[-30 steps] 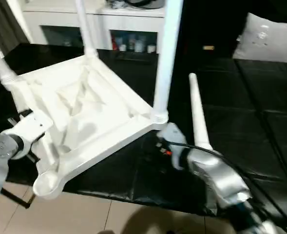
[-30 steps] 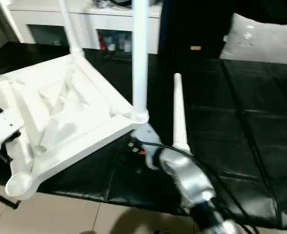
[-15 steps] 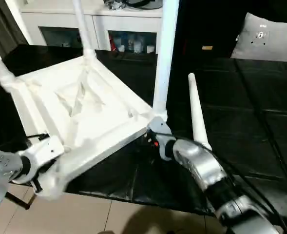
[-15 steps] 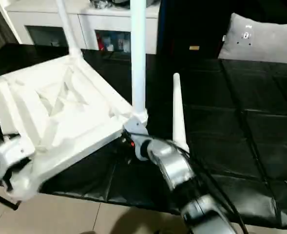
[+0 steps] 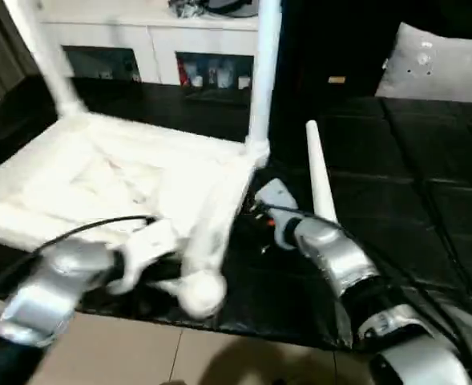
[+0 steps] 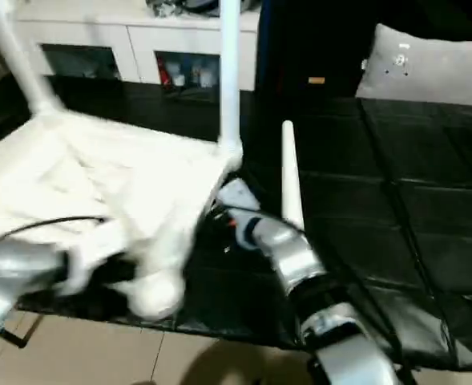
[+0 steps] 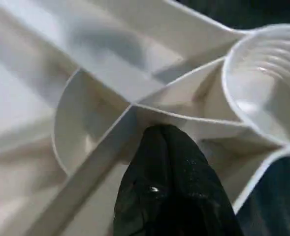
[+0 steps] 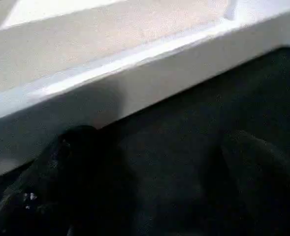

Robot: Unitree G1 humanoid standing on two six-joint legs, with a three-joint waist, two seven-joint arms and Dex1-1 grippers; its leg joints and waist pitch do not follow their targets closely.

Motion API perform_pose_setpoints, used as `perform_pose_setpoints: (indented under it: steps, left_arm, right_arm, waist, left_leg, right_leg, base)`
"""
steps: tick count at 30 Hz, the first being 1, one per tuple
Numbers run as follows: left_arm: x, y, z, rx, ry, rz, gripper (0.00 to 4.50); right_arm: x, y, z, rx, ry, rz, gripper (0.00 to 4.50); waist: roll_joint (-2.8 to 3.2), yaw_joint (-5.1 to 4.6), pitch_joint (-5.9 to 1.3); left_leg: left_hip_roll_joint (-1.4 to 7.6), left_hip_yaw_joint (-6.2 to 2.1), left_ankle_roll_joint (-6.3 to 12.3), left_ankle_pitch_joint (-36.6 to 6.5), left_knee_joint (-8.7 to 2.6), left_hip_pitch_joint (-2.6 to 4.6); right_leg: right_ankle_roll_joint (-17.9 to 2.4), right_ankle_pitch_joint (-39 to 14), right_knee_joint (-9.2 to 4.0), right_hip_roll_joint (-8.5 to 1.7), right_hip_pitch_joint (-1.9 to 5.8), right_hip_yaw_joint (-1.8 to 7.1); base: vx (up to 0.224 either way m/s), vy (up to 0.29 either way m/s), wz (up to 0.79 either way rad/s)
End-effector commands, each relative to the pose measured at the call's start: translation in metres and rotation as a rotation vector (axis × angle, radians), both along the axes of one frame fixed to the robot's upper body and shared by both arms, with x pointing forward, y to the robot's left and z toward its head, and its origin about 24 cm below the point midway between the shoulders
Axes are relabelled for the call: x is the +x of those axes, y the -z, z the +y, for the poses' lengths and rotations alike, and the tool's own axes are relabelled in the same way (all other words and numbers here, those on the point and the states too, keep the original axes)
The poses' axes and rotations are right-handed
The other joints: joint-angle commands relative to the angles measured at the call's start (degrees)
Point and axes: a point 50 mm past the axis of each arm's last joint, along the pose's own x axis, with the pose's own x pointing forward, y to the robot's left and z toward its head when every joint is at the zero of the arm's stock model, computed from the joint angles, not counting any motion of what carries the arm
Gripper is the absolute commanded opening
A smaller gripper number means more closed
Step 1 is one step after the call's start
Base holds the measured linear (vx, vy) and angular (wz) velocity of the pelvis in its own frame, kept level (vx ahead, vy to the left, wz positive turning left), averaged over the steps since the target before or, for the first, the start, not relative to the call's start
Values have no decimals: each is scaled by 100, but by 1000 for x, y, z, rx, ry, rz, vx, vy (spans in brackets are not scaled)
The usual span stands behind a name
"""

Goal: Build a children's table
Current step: Rotate table base, then pick table leg

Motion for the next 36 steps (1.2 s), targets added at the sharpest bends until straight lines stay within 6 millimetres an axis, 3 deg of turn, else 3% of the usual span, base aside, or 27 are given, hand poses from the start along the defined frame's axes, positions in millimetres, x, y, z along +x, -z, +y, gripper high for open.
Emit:
perform_pose_setpoints:
  steps: [1, 4, 8, 13, 18, 22, 24, 28, 33, 34, 36]
  left_arm:
    - [8, 1, -9, 7, 0, -55, 6]
    - [19, 1, -23, -1, -36, -121, 6]
    - [25, 3, -26, 23, -60, -172, 6]
    - [30, -4, -30, -11, -79, -275, 6]
    - [27, -15, -38, -120, -79, -310, 6]
    - [25, -34, -44, -250, -88, -324, 45]
    - [25, -37, -45, -265, -78, -326, 79]
    - [24, -44, -45, -268, -61, -335, 94]
    - [23, -46, -45, -233, -37, -334, 136]
    - [21, -46, -46, -231, -23, -326, 157]
    - [20, -46, -47, -232, -15, -319, 166]
  right_arm:
    - [8, -23, 5, 31, -3, -86, 450]
    - [16, -47, -16, 67, 99, -150, 450]
    - [21, -71, -37, 110, 201, -192, 450]
    - [23, -84, -63, 60, 366, -204, 450]
    - [18, -75, -78, -35, 475, -87, 450]
    - [10, -62, -89, -71, 582, 94, 450]
    - [7, -59, -90, -79, 588, 137, 450]
    - [2, -52, -91, -76, 590, 229, 450]
    - [-2, -45, -89, -19, 596, 318, 402]
    - [-4, -43, -88, -4, 598, 350, 377]
    - [-6, -41, -89, -1, 597, 371, 370]
  waist:
    - [73, -2, -370]
    - [51, -8, -366]
    - [35, 31, -362]
    - [9, 69, -360]
    - [9, 92, -366]
    - [6, 118, -370]
    - [3, 107, -371]
    - [-1, 87, -368]
    - [18, 95, -355]
    - [23, 99, -360]
    - [24, 105, -364]
  left_leg:
    - [38, 42, 77, -357, -376, -129]
    - [44, 47, 105, -351, -371, -115]
    - [39, 49, 149, -306, -372, -105]
    - [29, 58, 99, -262, -369, -104]
    - [29, 60, 36, -224, -365, -106]
    - [43, 55, 13, -185, -369, -107]
    - [27, 58, 13, -144, -358, -121]
    - [21, 59, 9, -152, -356, -123]
    - [26, 61, -13, -279, -368, -101]
    - [33, 59, -33, -261, -368, -94]
    - [39, 53, -49, -211, -370, -97]
  right_leg:
    - [-1164, -514, -326, -360, 457, 280]
    - [-1072, -630, -343, -354, 465, 282]
    - [-971, -793, -365, -343, 451, 284]
    - [-873, -969, -385, -333, 436, 279]
    - [-865, -961, -370, -339, 435, 282]
    - [-964, -829, -345, -339, 433, 283]
    - [-939, -733, -340, -338, 440, 279]
    - [-873, -843, -355, -341, 447, 278]
    - [-782, -1143, -388, -337, 421, 273]
    - [-788, -1103, -380, -338, 417, 275]
    - [-812, -994, -363, -341, 423, 275]
  base:
    - [0, 0, 0]
    - [0, 0, 0]
    - [0, 0, 0]
    - [0, 0, 0]
    - [0, 0, 0]
    - [0, 0, 0]
    - [0, 0, 0]
    - [0, 0, 0]
    - [0, 0, 0]
    - [0, 0, 0]
    - [0, 0, 0]
